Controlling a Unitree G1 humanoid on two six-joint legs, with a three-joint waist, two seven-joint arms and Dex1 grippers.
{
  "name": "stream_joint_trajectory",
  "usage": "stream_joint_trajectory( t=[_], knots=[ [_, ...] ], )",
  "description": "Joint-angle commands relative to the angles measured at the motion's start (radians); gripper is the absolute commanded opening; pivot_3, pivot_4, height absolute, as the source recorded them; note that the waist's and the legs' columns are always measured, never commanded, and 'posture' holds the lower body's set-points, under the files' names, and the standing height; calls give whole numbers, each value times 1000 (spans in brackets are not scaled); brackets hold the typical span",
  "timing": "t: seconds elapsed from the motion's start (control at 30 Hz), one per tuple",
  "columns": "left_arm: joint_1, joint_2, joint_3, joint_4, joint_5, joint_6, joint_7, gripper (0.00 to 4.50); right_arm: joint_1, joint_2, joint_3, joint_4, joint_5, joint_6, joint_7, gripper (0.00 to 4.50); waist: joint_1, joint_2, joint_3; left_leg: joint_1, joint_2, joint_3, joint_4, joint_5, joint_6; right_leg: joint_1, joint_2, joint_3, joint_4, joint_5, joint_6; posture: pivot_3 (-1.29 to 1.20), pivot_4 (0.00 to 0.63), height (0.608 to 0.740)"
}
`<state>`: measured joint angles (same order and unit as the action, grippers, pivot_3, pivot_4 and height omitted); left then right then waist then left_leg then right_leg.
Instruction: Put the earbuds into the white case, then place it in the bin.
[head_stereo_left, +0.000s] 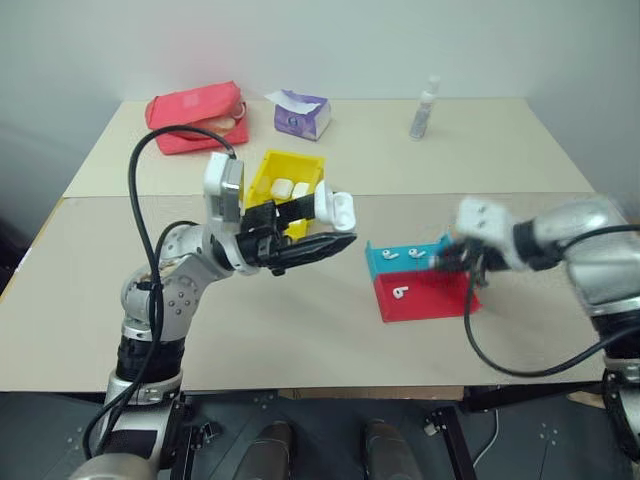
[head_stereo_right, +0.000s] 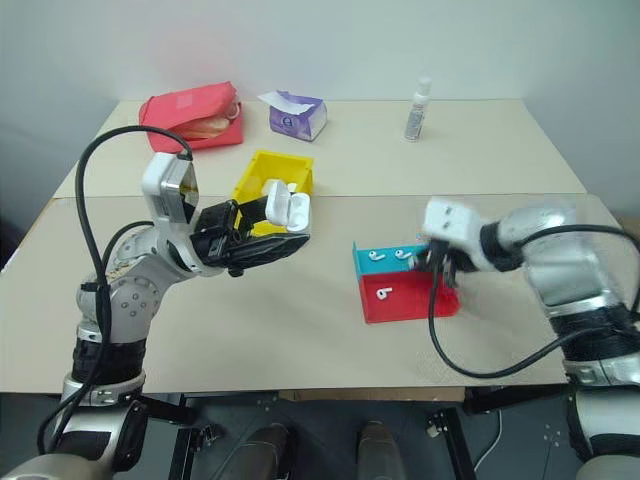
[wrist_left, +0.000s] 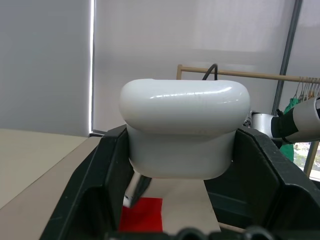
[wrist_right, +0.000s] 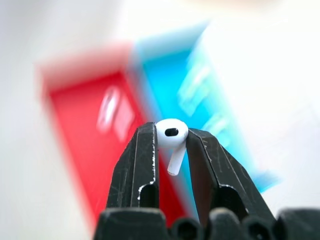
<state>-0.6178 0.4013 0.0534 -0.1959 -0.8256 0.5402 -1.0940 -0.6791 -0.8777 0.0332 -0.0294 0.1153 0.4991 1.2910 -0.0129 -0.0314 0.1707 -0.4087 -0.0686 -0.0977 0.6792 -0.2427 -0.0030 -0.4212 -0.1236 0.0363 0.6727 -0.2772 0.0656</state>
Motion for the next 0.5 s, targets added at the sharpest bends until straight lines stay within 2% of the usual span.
stream_joint_trajectory(
  t=[0.03, 0.13, 0.3, 0.4, 0.5],
  knots=[
    [-64, -3, -3, 34, -3, -35, -56, 2790, 22, 184, -423, -255, 367, 239, -243, 640, 1, 0, 0, 0, 0, 0, 0, 0, 0, 0, 0, 0, 0, 0, 0, 0, 150, 740],
    [-102, -8, -11, 79, 4, -43, -85, 2790, 19, 292, -512, -397, 564, 311, -389, 640, 0, 0, 0, 1, 1, 0, 0, -1, 1, 1, 0, 0, 0, 0, 0, 0, 150, 740],
    [-153, -25, -30, 140, 10, -44, -125, 2790, 4, 419, -493, -558, 769, 386, -582, 640, -4, 0, 0, 2, 0, 0, 0, -3, 6, 0, 0, 1, 2, 0, 0, 0, 150, 740],
    [-174, -31, -38, 169, 7, -28, -150, 2790, 8, 451, -417, -613, 805, 396, -692, 640, -5, 0, 0, 2, 0, 0, 0, -3, 6, 0, 0, 1, 4, 0, 0, 0, 150, 740],
    [-184, -34, -43, 182, 13, -28, -167, 2790, 25, 452, -351, -624, 813, 384, -734, 640, -7, 0, 0, 2, -1, 0, 0, -3, 6, 0, 0, 1, 4, 0, 0, 0, 150, 740]
  ],
)
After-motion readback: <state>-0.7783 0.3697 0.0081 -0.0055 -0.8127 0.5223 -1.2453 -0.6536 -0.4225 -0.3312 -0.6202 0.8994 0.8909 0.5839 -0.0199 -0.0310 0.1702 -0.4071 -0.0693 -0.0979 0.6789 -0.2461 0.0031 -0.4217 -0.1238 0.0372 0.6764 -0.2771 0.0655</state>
